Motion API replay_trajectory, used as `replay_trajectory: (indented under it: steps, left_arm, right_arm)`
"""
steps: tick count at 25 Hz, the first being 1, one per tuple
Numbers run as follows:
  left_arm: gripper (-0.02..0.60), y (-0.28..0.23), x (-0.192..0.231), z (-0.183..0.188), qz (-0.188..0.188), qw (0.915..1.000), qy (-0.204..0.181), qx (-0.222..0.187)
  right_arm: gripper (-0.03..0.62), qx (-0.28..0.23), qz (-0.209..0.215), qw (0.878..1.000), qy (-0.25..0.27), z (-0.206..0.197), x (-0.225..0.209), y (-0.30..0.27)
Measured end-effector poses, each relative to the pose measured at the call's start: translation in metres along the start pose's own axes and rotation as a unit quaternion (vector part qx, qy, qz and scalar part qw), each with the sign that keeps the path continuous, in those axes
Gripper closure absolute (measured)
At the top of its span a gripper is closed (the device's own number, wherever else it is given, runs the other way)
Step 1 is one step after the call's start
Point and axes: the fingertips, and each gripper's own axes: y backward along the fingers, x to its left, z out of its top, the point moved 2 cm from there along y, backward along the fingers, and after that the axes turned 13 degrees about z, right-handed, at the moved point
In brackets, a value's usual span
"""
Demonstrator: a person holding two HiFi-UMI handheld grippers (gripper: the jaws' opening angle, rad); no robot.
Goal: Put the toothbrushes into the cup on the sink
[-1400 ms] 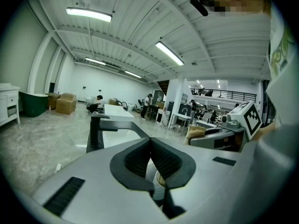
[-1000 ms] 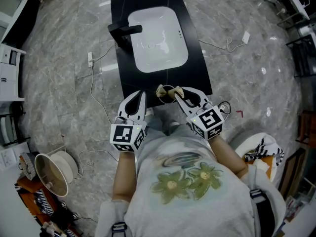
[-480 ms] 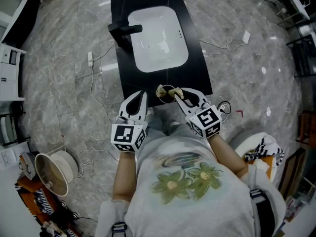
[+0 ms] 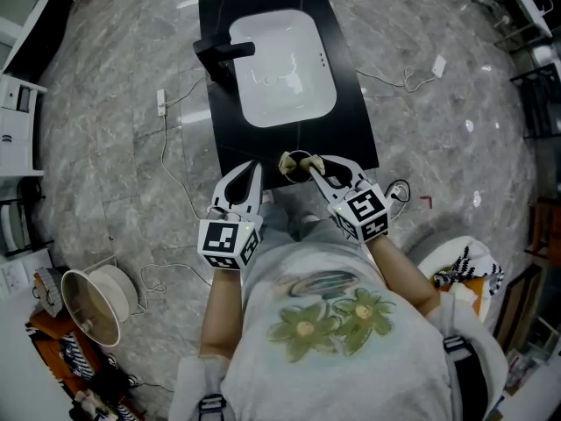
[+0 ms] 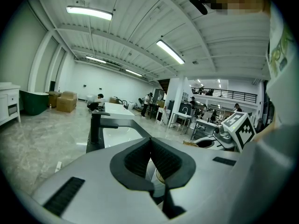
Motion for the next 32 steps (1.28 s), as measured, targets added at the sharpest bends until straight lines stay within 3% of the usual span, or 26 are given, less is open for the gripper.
replay_trajectory:
  steps: [15, 27, 32]
  left_arm:
    - [0.563, -0.004, -0.001, -0.002, -0.002, 1.0, -0.002, 0.005]
    - [0.563, -0.007, -0.007, 0.0, -0.006, 1.0, -0.004, 0.006]
    - [0.563, -0.009, -0.006, -0.001, -0.005, 1.0, -0.004, 0.006]
  right_arm:
    - [0.503, 0.014, 0.006, 1.0, -0.007, -0.013, -0.004, -0.007]
    - [0.503, 0.027, 0.034, 0.999, -0.013, -0.018, 0.0, -0.008]
    - [0.464, 0.034, 0.043, 0.998, -0.022, -0.024, 0.001, -0.012]
